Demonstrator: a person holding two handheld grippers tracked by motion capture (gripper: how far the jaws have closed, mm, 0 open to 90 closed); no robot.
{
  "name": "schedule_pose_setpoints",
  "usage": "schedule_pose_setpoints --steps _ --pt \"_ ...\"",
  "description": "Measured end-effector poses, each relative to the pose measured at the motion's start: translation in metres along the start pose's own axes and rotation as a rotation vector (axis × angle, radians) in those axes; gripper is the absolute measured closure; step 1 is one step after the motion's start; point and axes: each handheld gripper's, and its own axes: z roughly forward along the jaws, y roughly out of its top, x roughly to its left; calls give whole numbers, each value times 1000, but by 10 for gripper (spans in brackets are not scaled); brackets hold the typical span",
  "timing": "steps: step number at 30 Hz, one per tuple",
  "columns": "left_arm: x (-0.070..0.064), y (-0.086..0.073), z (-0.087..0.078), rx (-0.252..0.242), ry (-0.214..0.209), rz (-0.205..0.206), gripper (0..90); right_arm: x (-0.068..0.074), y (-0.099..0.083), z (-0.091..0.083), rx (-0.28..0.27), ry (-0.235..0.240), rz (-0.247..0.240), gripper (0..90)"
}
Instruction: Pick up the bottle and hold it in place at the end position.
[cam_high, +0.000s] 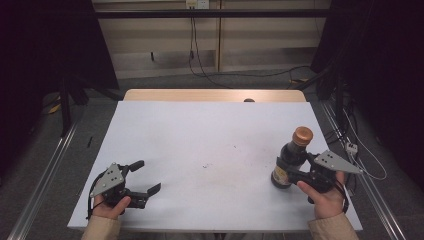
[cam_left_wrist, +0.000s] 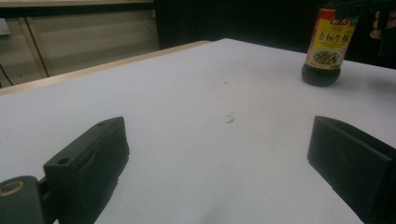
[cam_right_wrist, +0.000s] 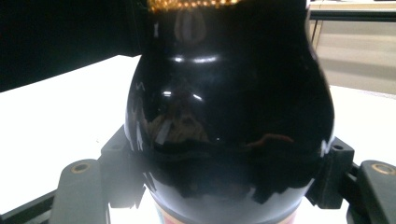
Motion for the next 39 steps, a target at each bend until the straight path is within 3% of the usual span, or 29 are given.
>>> schedule_pose_setpoints --steps 17,28,39 --pt "0 0 1 1 1 0 49 4 7 7 -26 40 -22 277" --pt "0 0 0 -1 -3 1 49 23 20 37 11 115 -57 274" --pt "0 0 0 -7 -8 2 49 35 29 64 23 171 -47 272"
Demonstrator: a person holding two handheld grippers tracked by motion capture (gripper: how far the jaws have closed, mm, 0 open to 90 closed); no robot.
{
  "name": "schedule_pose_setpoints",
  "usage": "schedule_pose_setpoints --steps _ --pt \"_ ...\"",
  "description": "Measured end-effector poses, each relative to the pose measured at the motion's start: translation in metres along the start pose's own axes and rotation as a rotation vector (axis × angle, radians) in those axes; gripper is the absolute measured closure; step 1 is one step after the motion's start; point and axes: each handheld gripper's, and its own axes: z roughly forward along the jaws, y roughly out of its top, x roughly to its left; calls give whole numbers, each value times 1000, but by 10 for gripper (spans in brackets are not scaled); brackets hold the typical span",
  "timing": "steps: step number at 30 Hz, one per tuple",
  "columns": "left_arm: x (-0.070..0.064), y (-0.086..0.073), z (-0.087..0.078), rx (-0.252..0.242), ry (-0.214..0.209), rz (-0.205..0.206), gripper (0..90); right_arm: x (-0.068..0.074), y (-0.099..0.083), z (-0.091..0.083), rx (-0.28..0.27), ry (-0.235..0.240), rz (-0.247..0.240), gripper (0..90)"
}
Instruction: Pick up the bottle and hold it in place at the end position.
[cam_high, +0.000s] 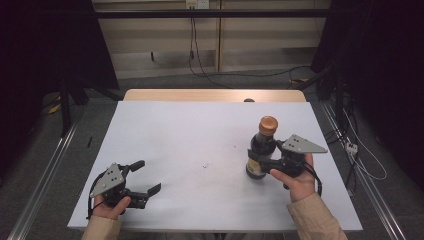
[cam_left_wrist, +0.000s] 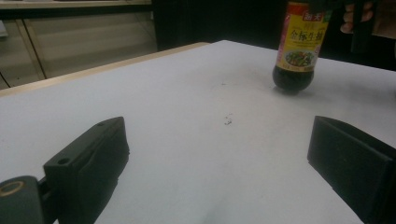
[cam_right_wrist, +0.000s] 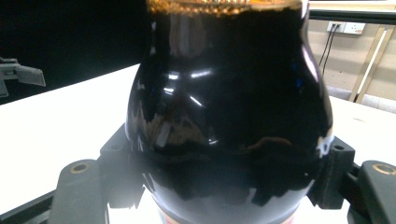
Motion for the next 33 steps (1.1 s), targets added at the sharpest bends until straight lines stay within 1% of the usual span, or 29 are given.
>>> schedule_pose_setpoints --steps 4,7,13,17,26,29,33 --pt "0 0 0 -5 -8 -10 49 0 5 9 6 0 -13 273" --pt "0 0 1 0 -10 -2 49 -1 8 15 7 12 -16 273" --pt "0 -1 2 -2 -17 -9 49 -2 13 26 12 22 -24 272" --pt "-2 0 3 -1 -22 -5 49 -1 14 37 21 31 -27 272" --pt "-1 0 2 -3 -24 -5 49 2 22 61 15 54 -25 271" --pt "-2 0 3 -4 -28 -4 49 3 27 68 9 63 -31 272" --pt "-2 0 3 -3 -29 -1 50 4 31 77 21 63 -41 271"
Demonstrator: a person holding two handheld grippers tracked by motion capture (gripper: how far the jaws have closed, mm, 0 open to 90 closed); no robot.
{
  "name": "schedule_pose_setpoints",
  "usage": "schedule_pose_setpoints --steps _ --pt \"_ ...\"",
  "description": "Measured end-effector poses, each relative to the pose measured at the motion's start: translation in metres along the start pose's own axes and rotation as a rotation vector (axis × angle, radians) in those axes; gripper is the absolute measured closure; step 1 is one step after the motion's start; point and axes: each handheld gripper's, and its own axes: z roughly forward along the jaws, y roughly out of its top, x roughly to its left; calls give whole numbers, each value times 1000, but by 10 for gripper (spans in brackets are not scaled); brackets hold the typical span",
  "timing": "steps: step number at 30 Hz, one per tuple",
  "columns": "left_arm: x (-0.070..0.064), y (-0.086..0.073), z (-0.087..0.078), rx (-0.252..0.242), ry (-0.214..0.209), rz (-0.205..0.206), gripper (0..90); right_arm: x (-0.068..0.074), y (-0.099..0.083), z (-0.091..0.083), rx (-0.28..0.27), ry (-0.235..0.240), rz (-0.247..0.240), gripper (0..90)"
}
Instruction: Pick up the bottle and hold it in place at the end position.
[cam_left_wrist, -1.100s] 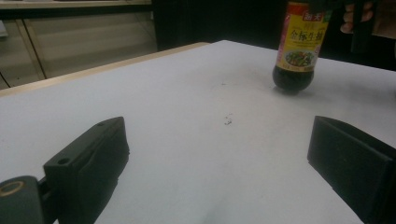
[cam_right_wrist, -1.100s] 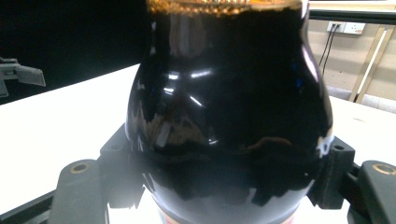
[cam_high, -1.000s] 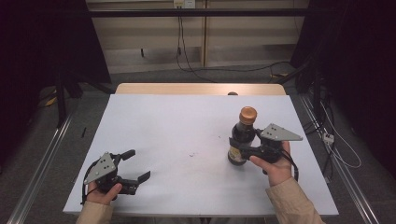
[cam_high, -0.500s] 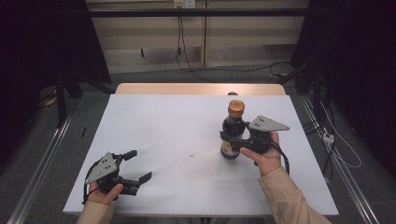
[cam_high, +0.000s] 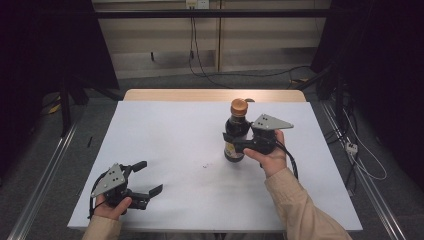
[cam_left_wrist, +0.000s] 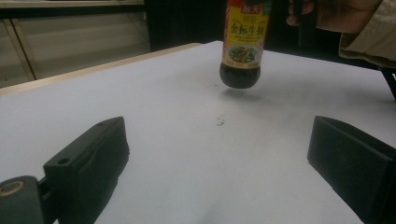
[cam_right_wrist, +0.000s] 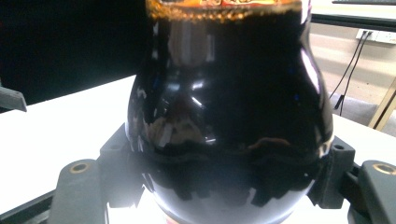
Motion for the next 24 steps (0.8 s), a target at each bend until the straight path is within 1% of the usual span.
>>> schedule_pose_setpoints --steps 3,9,14,20,24 --pt "0 0 0 -3 1 -2 49 -1 1 6 2 6 1 271" --pt "0 0 0 0 1 1 49 -4 1 18 18 12 -16 271" --pt "0 0 0 1 1 -1 49 -6 3 28 17 15 -19 271" --pt "0 0 0 -1 -3 1 49 -6 5 39 40 13 -28 271" --pt "0 0 1 2 -4 2 49 -7 4 46 38 14 -15 270"
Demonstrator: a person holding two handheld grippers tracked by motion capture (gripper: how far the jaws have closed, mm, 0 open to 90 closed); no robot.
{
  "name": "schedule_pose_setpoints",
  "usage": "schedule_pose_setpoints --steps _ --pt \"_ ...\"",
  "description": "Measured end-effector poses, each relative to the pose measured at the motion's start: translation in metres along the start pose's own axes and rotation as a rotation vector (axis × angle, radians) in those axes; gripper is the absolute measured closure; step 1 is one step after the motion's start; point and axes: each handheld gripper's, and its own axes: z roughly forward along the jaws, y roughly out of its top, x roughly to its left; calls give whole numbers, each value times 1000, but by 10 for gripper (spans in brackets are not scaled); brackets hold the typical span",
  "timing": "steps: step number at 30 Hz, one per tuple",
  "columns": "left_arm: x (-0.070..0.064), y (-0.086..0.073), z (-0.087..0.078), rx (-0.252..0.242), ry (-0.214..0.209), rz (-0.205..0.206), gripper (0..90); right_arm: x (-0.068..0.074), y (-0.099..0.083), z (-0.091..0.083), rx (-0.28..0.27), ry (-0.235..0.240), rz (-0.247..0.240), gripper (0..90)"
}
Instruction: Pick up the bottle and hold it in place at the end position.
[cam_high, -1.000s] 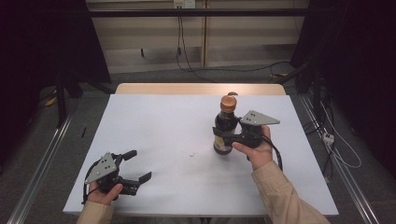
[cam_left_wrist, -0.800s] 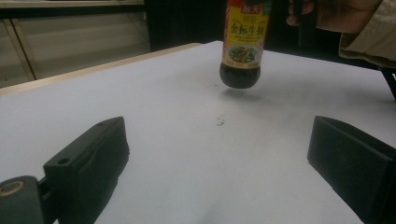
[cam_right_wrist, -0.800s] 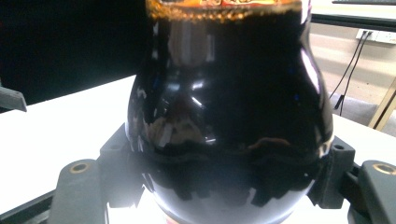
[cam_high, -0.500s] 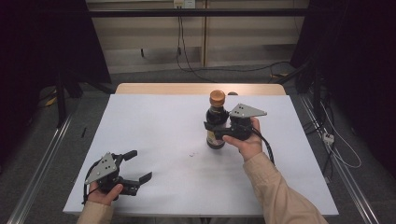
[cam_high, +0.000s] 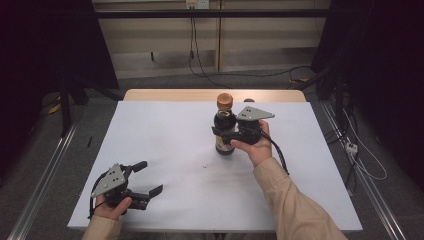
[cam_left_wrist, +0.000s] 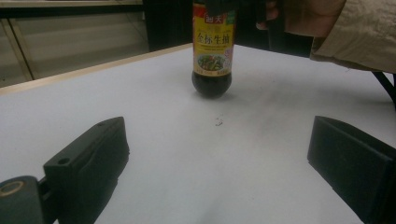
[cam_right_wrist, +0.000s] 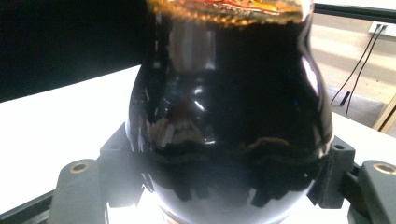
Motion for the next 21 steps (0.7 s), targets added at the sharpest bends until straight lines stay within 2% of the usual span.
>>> schedule_pose_setpoints --steps 5,12,16,21 --pt "0 0 1 1 0 1 49 -2 0 12 2 -7 -4 271" --pt "1 -1 -1 0 4 -5 49 -1 1 24 -3 7 -8 270" --pt "0 0 -1 -2 5 -5 49 -1 0 28 -24 17 20 270" --pt "0 -1 0 8 2 -6 49 1 0 32 -13 21 5 270"
